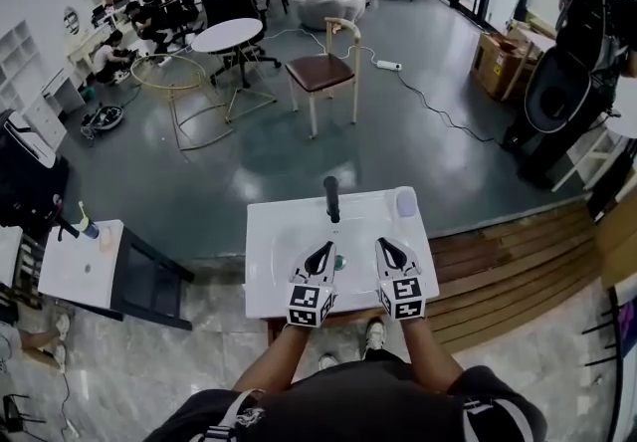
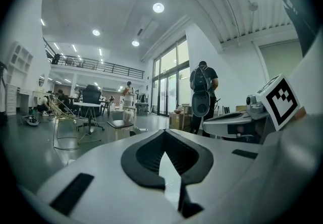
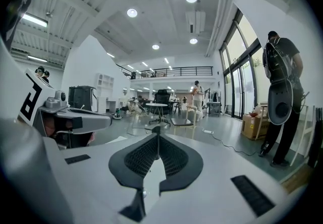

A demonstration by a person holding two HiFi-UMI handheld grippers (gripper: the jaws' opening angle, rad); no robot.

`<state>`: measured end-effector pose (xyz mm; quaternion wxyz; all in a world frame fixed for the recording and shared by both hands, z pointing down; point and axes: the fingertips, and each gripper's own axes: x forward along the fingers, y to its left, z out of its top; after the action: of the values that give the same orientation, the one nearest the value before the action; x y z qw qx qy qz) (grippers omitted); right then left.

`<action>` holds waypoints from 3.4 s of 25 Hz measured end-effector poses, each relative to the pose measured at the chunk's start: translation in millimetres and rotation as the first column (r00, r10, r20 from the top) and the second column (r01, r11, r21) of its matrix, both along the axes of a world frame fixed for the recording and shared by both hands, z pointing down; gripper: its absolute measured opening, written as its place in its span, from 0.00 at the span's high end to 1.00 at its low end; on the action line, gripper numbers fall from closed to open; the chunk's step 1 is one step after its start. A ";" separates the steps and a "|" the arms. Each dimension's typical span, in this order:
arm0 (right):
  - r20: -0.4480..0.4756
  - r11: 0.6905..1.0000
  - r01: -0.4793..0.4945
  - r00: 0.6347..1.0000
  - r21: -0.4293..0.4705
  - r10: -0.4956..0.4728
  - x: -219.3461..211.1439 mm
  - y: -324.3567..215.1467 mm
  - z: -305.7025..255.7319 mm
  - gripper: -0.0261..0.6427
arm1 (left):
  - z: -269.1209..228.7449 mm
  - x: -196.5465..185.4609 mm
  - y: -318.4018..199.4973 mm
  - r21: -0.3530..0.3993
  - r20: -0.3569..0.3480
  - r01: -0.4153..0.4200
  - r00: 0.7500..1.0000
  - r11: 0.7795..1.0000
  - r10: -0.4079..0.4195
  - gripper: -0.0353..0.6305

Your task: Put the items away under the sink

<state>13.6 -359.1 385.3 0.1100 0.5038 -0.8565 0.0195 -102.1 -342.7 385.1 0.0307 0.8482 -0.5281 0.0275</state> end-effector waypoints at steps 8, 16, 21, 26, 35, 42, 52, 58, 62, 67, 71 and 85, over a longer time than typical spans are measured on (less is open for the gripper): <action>-0.010 0.999 0.023 1.000 -0.025 -0.024 22.8 -65.4 4.3 0.92 | -16.4 9.1 -71.3 0.016 -0.016 0.061 0.998 0.998 -0.060 0.94; 0.003 0.998 0.009 1.000 -0.060 -0.008 39.6 -115.4 24.9 0.92 | -9.5 38.3 -116.7 -0.001 0.003 0.060 0.998 0.998 -0.060 0.94; -0.006 0.995 -0.041 0.999 -0.095 0.040 63.3 -141.8 40.2 0.92 | 2.7 61.6 -127.2 -0.032 0.007 0.045 0.999 0.998 -0.045 0.94; -0.031 0.982 -0.054 0.998 -0.182 0.050 74.5 -160.0 67.2 0.69 | 18.3 80.1 -134.8 -0.064 0.013 0.032 0.999 0.997 -0.031 0.94; -0.075 0.935 -0.163 0.986 -0.316 0.146 115.3 -194.5 126.5 0.38 | 37.8 95.5 -144.3 -0.120 0.003 0.035 0.999 0.992 -0.034 0.94; -0.112 0.891 -0.186 0.982 -0.415 0.153 125.3 -216.5 173.0 0.27 | 59.0 99.7 -152.5 -0.160 0.002 0.039 0.999 0.986 -0.039 0.94; -0.145 0.837 -0.206 0.978 -0.507 0.153 126.8 -231.7 214.2 0.25 | 77.4 106.2 -157.7 -0.192 0.008 0.015 1.000 0.981 -0.014 0.94; -0.146 0.822 -0.192 0.980 -0.537 0.133 121.2 -231.9 209.6 0.25 | 82.6 107.1 -159.3 -0.211 0.020 0.024 1.000 0.977 -0.021 0.94; -0.185 0.812 -0.213 0.974 -0.543 0.131 127.3 -235.0 215.6 0.25 | 85.5 106.7 -159.3 -0.216 0.031 0.026 0.999 0.976 -0.020 0.94; -0.168 0.788 -0.213 0.976 -0.578 0.141 128.4 -236.5 222.5 0.25 | 87.7 104.3 -156.2 -0.225 0.038 0.033 0.999 0.974 -0.025 0.94; -0.171 0.797 -0.206 0.977 -0.568 0.130 126.4 -237.8 219.6 0.26 | 87.9 102.3 -152.4 -0.226 0.040 0.035 0.999 0.974 -0.027 0.94; -0.139 0.817 -0.179 0.983 -0.548 0.122 126.3 -212.0 197.5 0.26 | 88.5 92.3 -129.6 -0.232 0.038 0.021 0.999 0.972 -0.012 0.94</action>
<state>139.8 -571.1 582.8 0.2921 0.5163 -0.7644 0.2528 -9.9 -472.3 473.7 0.1204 0.8338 -0.5287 0.1043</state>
